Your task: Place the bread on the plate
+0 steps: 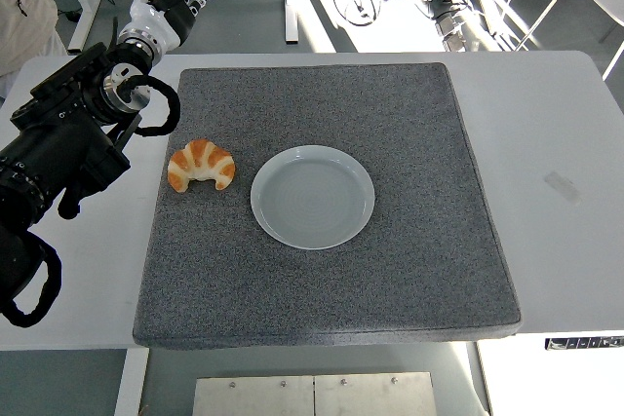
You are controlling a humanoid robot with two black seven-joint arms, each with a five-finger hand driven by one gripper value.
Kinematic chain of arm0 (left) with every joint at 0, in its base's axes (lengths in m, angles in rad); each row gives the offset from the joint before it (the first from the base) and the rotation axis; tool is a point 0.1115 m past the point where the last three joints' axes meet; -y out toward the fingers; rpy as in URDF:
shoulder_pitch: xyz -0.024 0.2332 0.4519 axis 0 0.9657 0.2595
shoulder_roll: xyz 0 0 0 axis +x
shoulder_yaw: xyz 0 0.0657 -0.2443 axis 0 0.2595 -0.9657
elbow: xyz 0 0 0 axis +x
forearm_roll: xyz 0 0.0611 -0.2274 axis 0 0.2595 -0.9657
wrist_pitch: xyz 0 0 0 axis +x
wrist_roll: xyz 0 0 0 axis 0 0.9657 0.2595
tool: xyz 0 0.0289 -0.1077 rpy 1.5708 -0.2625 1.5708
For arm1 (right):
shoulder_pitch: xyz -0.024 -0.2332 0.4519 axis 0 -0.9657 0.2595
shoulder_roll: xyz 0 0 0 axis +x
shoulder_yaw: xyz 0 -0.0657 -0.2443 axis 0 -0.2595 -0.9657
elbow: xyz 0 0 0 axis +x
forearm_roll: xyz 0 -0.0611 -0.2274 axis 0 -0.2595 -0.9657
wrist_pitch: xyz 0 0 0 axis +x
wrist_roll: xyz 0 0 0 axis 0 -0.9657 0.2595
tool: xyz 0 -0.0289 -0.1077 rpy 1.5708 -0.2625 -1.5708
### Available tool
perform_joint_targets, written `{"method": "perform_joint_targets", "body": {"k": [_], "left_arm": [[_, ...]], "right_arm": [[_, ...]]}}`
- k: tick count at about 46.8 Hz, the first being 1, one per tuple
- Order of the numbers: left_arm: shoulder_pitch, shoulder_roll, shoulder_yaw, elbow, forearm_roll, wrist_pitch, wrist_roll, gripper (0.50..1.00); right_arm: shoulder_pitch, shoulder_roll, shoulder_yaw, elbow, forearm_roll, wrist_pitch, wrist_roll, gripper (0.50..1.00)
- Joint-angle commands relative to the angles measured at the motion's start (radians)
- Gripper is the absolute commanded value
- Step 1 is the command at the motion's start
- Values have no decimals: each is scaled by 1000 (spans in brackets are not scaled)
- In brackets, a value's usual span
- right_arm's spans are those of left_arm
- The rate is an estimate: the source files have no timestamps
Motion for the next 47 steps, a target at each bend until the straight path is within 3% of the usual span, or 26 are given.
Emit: {"method": "perform_joint_targets", "body": {"k": [1, 16, 24, 30, 40, 47], "left_arm": [[0, 0, 2, 0, 0, 0, 0, 986], [-13, 0, 5, 0, 0, 3, 8, 986], [-16, 0, 13, -3, 5, -35, 8, 986], [-45, 0, 124, -3, 104, -54, -1, 986], [-114, 0, 335, -3, 334, -35, -3, 986], [-132, 0, 382, -4, 378, -14, -3, 984]], "right_arm": [[0, 0, 0, 0, 0, 1, 0, 1000], [2, 0, 0, 0, 0, 1, 0, 1000], [0, 0, 0, 0, 0, 1, 0, 1000], [0, 0, 0, 0, 0, 1, 0, 1000], [0, 0, 0, 0, 0, 1, 0, 1000], [0, 0, 0, 0, 0, -1, 0, 1000]]}}
